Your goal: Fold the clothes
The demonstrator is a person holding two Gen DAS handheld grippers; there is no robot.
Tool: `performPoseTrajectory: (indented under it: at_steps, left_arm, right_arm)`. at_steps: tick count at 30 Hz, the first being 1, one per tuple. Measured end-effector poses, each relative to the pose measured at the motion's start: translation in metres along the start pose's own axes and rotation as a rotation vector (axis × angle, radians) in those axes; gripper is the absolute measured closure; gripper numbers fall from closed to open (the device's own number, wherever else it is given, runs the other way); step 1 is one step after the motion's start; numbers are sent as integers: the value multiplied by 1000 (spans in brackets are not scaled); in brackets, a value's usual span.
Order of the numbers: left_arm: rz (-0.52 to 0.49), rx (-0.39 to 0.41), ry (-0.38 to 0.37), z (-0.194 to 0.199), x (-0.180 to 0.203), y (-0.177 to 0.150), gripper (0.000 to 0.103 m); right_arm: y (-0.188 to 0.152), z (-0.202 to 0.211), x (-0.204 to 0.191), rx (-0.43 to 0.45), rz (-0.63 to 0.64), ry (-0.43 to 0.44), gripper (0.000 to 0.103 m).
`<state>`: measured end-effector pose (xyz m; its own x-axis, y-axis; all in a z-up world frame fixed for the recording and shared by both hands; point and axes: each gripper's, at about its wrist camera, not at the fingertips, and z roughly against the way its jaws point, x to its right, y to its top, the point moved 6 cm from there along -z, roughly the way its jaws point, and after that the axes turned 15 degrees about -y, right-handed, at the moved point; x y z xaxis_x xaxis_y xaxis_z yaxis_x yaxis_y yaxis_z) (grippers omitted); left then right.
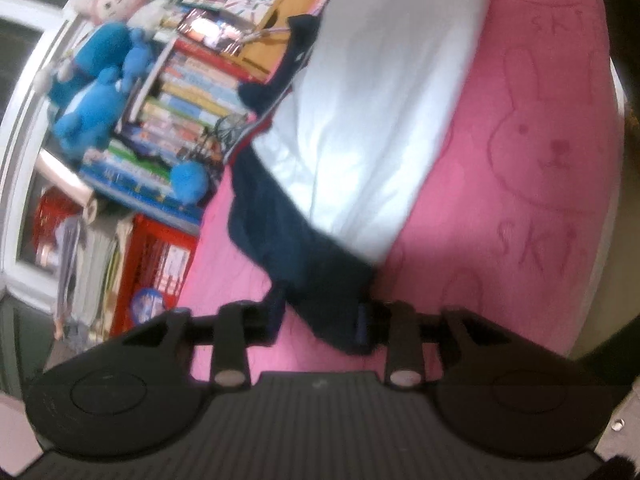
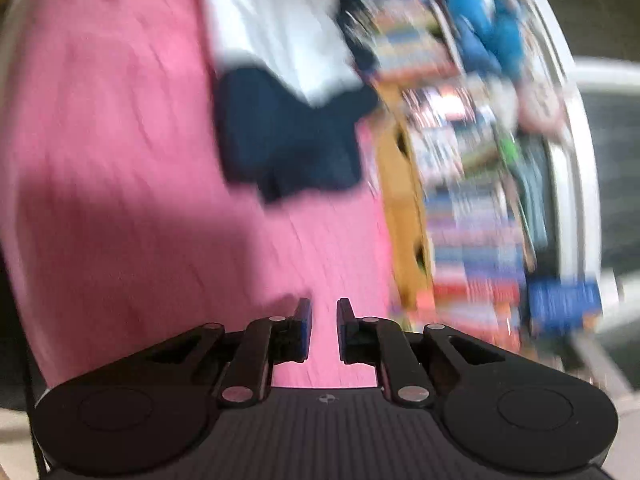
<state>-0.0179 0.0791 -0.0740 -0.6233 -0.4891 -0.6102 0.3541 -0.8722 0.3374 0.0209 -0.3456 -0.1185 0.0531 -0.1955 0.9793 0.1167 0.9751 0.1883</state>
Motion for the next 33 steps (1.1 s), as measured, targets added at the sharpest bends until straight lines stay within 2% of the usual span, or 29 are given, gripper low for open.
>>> performPoseTrajectory:
  at_steps: [2, 5, 6, 9, 11, 12, 14, 18, 22, 25, 28, 30, 33]
  left_arm:
    - [53, -23, 9, 5, -5, -9, 49]
    - [143, -61, 26, 14, -14, -27, 47]
    - [179, -77, 38, 17, -18, -34, 47]
    - [359, -127, 115, 25, -37, -58, 46]
    - [511, -128, 193, 31, -55, -69, 47]
    - [586, -105, 217, 35, -63, -71, 47]
    - [736, 15, 200, 47, -75, -61, 47]
    - [942, 266, 97, 57, -79, -16, 47]
    - [949, 449, -39, 41, -53, 49, 43]
    - [937, 509, -124, 17, -38, 87, 43]
    - [935, 502, -192, -8, -28, 109, 43]
    - [913, 464, -173, -20, -28, 112, 43]
    - [871, 382, -97, -39, -30, 105, 43]
  right_arm:
    - [-13, -2, 14, -62, -81, -30, 84]
    - [-18, 0, 39, -119, -298, -62, 63]
    - [-14, 2, 44, -123, -381, -50, 57]
    - [-2, 8, 58, -135, -630, -11, 53]
    - [14, 10, 60, -121, -787, 40, 52]
    - [23, 10, 60, -111, -861, 72, 52]
    - [45, 7, 59, -78, -999, 145, 52]
    - [88, -4, 58, -35, -1206, 247, 49]
    - [133, -4, 56, -1, -1287, 311, 43]
    - [160, 3, 47, 28, -1264, 348, 36]
    - [171, 4, 40, 26, -1259, 389, 33]
    - [176, 1, 34, 5, -1252, 417, 33]
    - [173, -16, 24, -116, -1220, 429, 31]
